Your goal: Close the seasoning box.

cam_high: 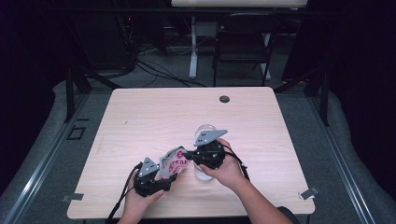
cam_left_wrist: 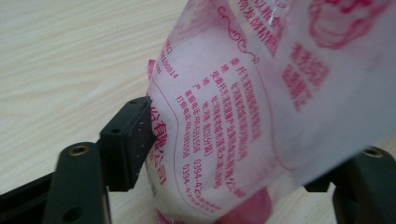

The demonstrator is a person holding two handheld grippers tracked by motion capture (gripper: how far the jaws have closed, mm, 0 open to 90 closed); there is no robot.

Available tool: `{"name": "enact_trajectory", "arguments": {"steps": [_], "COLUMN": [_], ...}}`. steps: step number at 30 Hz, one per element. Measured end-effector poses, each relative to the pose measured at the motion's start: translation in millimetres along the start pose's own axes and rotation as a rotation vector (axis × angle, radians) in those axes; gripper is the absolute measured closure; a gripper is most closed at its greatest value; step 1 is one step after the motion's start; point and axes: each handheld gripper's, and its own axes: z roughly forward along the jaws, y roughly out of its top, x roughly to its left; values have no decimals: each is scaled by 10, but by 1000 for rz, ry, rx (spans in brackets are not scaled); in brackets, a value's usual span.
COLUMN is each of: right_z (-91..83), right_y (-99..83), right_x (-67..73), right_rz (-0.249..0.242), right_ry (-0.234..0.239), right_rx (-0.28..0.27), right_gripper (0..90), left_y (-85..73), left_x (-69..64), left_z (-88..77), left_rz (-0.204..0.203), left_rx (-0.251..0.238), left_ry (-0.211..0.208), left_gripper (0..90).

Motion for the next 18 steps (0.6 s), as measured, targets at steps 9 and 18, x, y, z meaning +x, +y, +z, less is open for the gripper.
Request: {"name": "enact_trajectory", "arguments": {"steps": [9, 18], "right_z": [0, 5], "right_y": [-9, -36], "right_x": [31, 54], "right_rz": [-7, -10], "right_ry": [-3, -13], "right_rx": [4, 10], "right_gripper": [900, 890], "left_y": [-27, -51], "left_x": [58, 31], "left_z": [125, 296], "left_rz": [-32, 49], "left_rx": [45, 144], "left_ry": [-5, 18], "left_gripper": [239, 258]}}
